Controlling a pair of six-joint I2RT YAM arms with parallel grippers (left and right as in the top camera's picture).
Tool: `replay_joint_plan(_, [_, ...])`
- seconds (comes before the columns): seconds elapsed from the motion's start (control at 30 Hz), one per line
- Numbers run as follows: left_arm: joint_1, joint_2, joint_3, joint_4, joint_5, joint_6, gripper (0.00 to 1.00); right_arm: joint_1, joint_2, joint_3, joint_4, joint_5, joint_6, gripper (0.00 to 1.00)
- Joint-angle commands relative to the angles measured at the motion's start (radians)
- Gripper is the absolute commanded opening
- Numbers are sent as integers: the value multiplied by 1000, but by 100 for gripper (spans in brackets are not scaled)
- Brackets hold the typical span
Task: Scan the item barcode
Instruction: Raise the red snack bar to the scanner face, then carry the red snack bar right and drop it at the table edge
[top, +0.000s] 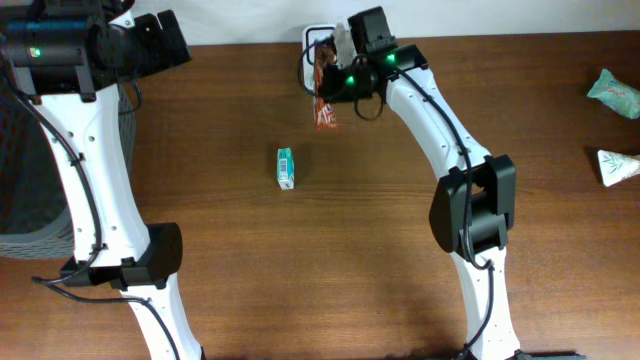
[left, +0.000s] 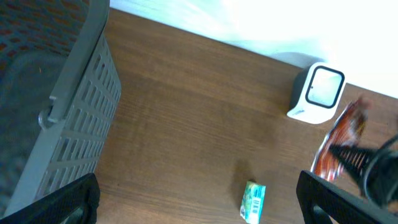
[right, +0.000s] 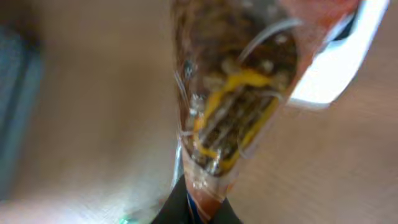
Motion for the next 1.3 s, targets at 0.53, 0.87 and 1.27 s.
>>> replay_joint_plan(0.53, [5,6,5,-1,-7,5,99,-212,-72,13,-18,903,91,4])
replay_joint_plan(0.87, [5,6,5,-1,-7,5,99,-782,-43,2,-300,471,143,70])
replay_joint_plan(1.27, [4,6,5,-2,-7,5,99,-682,-42,2,-564,-198,-26,98])
